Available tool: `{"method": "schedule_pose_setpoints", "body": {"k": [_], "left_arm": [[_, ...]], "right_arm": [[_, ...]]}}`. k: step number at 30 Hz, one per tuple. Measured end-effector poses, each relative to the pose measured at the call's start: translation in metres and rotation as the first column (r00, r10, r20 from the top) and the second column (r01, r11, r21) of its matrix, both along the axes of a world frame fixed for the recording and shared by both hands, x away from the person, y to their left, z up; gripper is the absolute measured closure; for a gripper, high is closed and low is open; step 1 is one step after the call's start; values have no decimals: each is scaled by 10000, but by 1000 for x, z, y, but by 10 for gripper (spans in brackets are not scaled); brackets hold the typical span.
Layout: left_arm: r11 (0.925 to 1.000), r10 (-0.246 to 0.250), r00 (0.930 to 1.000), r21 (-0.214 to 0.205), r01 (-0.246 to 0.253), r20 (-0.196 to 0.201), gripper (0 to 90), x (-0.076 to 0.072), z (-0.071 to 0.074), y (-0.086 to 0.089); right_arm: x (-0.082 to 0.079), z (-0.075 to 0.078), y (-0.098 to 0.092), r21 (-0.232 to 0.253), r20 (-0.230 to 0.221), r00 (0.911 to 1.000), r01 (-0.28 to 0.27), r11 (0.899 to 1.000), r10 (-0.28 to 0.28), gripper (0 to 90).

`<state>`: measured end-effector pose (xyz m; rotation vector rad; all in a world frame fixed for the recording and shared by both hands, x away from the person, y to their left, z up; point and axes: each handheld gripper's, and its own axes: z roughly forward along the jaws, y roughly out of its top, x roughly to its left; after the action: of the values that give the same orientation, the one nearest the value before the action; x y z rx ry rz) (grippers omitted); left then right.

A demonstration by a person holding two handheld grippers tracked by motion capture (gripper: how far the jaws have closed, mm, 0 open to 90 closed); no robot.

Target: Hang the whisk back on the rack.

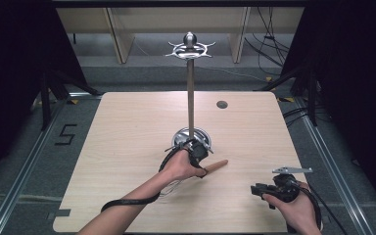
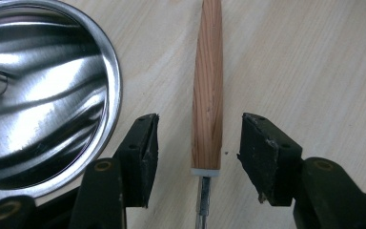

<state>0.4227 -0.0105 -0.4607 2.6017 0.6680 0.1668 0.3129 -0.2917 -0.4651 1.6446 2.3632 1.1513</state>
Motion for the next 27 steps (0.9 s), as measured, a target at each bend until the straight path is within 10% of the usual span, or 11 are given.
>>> {"method": "schedule_pose_setpoints", "body": {"k": [8, 15, 22, 26, 27], "left_arm": [[9930, -384, 9985, 1099, 425, -391, 523, 7, -15, -14], [9925, -656, 9978, 1025, 662, -94, 720, 3, -17, -15], [9967, -557, 9953, -540, 601, 797, 722, -11, 9, 6], [9870, -219, 9897, -1548, 440, 1414, 723, -16, 27, 27], [9709, 302, 9903, -2395, 33, 1359, 722, -19, 26, 28]], "right_arm": [[2, -1, 2, -10, 77, 9997, -251, 9997, 251, 683], [0, 0, 1, -7, 41, 9999, -141, 9999, 141, 683], [0, 2, 4, 73, 58, 9999, -143, 9999, 142, 683], [1, 3, 1, -18, 444, 9990, -73, 10000, 74, 683], [0, 3, 1, -31, 336, 9994, 18, 10000, -17, 683]]}}
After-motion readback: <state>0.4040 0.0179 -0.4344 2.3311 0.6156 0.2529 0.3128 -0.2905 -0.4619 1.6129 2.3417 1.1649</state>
